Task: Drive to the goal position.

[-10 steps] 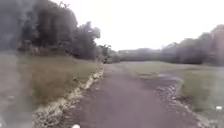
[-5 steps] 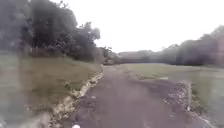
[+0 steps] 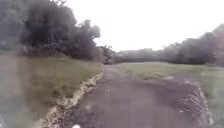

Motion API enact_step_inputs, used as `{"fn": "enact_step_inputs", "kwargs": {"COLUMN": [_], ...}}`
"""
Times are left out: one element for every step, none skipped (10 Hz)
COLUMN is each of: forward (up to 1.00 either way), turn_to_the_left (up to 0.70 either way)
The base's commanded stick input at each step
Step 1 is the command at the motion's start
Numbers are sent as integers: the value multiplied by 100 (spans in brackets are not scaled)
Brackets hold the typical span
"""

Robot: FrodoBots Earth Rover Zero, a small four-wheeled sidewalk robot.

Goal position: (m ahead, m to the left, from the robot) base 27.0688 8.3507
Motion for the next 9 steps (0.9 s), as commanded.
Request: {"fn": "enact_step_inputs", "kwargs": {"forward": [85,85,85,85,85,85,85,85,85], "turn_to_the_left": [0,0,0,0,0,0,0,0,0]}}
